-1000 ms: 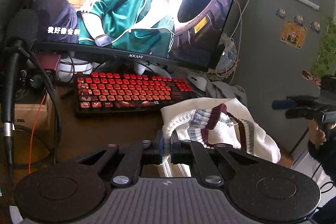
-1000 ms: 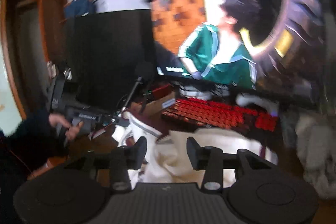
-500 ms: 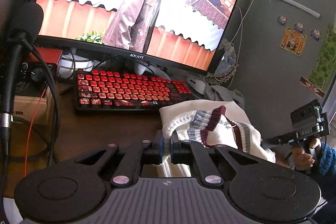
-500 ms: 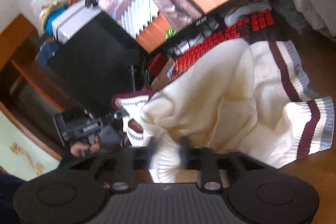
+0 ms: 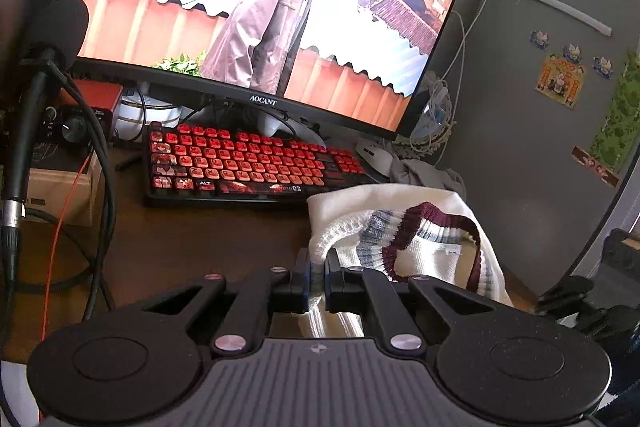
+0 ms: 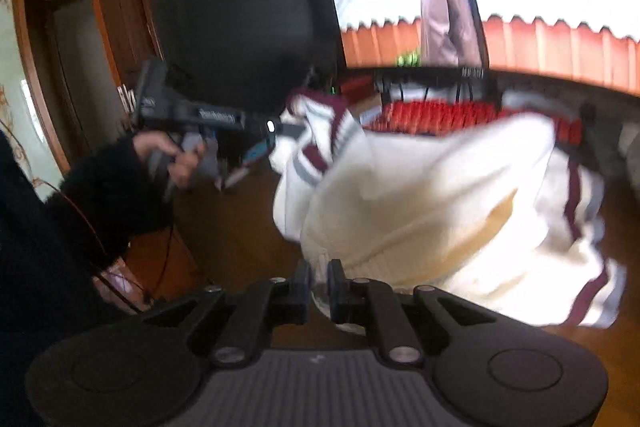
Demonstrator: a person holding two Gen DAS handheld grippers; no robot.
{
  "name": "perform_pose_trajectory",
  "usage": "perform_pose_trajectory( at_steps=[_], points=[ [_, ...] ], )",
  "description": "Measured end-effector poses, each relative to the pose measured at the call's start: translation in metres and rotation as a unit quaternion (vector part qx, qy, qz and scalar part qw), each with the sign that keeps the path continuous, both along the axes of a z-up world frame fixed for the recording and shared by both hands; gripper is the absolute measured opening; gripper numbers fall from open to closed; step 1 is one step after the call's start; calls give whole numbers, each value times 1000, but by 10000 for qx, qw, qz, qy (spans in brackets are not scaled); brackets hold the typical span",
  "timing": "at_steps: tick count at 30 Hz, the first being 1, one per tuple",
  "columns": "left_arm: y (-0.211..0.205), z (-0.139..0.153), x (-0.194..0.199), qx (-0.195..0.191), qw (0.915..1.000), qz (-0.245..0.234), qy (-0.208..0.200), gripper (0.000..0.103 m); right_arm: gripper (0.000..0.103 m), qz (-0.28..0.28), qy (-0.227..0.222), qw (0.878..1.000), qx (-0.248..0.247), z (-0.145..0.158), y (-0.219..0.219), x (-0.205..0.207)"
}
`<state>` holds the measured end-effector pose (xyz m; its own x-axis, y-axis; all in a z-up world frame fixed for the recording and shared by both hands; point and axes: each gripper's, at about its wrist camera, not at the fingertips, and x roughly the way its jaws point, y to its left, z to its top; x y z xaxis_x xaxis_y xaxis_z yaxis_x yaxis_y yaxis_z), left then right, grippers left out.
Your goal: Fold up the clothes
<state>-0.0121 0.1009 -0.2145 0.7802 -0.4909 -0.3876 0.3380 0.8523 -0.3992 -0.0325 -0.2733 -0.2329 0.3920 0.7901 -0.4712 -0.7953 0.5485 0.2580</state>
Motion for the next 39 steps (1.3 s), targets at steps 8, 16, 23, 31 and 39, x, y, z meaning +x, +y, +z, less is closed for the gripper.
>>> perform_pose_trajectory(
  at_steps=[8, 16, 23, 31, 39],
  points=[
    [-1, -2, -4, -28, 10000, -45, -15, 5, 37, -415, 659, 9927, 925, 18, -28, 16],
    [-5, -3, -3, -14, 10000, -68, 10, 5, 39, -1154, 2048, 9618, 1404, -22, -39, 53],
    [-5, -1, -2, -15, 10000, -60, -24, 5, 2, -1154, 1109, 9745, 1571, 9, -35, 46],
    [-11, -5, 2, 82, 9999, -63, -2, 5, 2, -2088, -227, 9627, 1704, 54, -63, 74],
    [-14, -10, 4, 207, 9997, -20, 83, 5, 5, -2531, -184, 9609, 1109, 31, -59, 114]
  ],
)
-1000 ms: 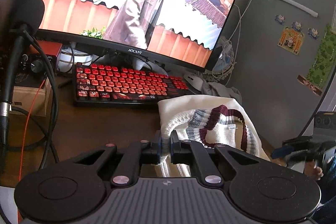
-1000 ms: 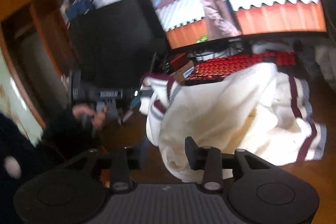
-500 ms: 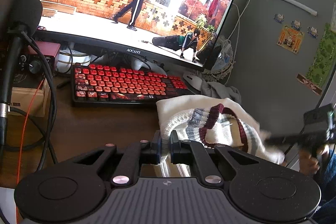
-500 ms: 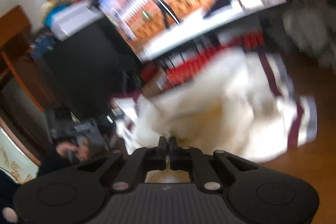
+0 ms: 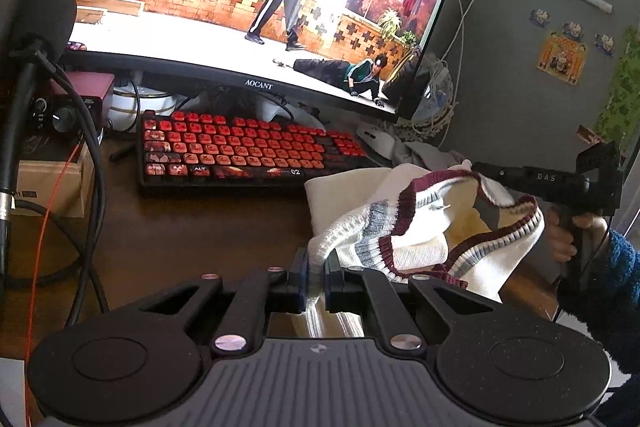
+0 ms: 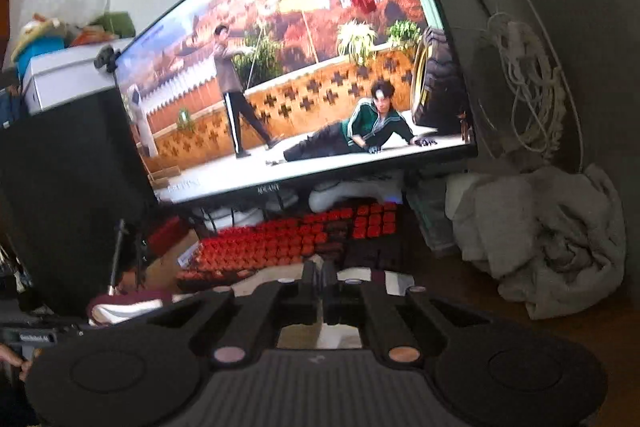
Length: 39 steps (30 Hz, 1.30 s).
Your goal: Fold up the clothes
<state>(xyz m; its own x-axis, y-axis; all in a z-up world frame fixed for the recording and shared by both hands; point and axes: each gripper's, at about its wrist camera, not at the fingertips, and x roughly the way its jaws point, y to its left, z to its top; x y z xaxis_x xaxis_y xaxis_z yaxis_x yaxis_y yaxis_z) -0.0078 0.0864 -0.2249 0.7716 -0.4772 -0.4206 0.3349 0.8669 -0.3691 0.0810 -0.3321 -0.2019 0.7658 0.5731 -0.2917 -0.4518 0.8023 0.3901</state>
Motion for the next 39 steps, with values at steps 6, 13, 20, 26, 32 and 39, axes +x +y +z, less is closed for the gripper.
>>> perform_pose_trajectory(
  at_steps=[6, 13, 20, 26, 32, 39],
  points=[
    [4, -1, 3, -72, 10000, -8, 43, 5, 42, 783, 746, 9900, 907, -6, -33, 15],
    [4, -3, 4, -77, 10000, -13, 62, 5, 41, 1342, 1773, 9690, 1077, -35, -50, 22],
    [1, -1, 5, -94, 9999, -15, 74, 5, 3, 2271, 1240, 9562, 1367, -22, -15, 9],
    [-4, 0, 0, 8, 10000, -65, 29, 5, 2, 1907, -54, 9591, 2090, 12, -14, 6],
    [-5, -2, -7, -28, 9999, -115, -14, 5, 3, 1466, 353, 9854, 784, -9, -9, 9],
    [-8, -1, -9, 41, 9998, -196, -43, 5, 19, 925, 347, 9936, -551, 3, -19, -24]
  ],
)
